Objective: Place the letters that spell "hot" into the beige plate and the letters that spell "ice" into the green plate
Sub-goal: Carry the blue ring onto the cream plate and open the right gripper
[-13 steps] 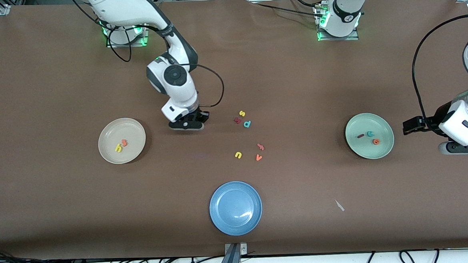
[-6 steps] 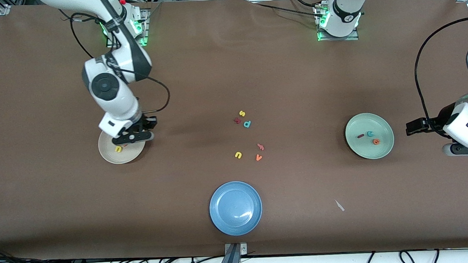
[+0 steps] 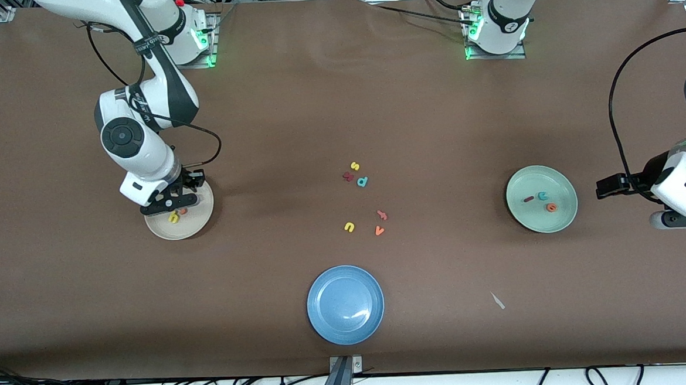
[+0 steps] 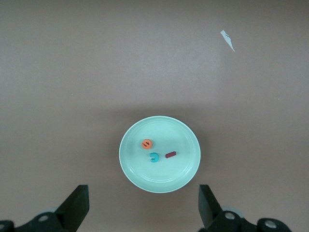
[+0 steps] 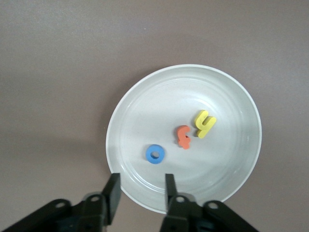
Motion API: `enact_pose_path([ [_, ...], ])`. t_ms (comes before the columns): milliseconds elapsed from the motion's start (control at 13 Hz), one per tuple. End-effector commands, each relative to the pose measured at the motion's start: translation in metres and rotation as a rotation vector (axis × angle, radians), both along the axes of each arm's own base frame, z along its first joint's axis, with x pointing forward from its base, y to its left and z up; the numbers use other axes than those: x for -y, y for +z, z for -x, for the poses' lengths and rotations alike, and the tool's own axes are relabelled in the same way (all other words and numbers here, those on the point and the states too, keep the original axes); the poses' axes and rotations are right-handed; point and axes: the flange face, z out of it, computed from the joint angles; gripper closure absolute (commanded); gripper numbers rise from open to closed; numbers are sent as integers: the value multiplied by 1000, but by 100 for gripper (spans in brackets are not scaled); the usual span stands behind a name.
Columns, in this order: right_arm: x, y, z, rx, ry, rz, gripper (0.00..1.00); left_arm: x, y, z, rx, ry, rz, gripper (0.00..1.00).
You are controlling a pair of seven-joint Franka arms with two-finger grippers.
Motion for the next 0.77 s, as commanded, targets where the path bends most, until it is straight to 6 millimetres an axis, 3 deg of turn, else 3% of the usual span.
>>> enact_pose_path([
  [0, 6, 12, 4, 17, 5, -2, 0, 0, -4, -1, 5, -7, 34, 1],
  [154, 7, 27, 1, 46, -17, -12, 0, 0, -5, -1, 4, -8, 34, 1],
  [385, 3, 66, -13, 115, -70, -31, 0, 1, -5, -2, 4, -8, 34, 1],
  [692, -1, 154, -22, 27, -141, -70, 0, 7, -4, -2, 6, -17, 34, 1],
])
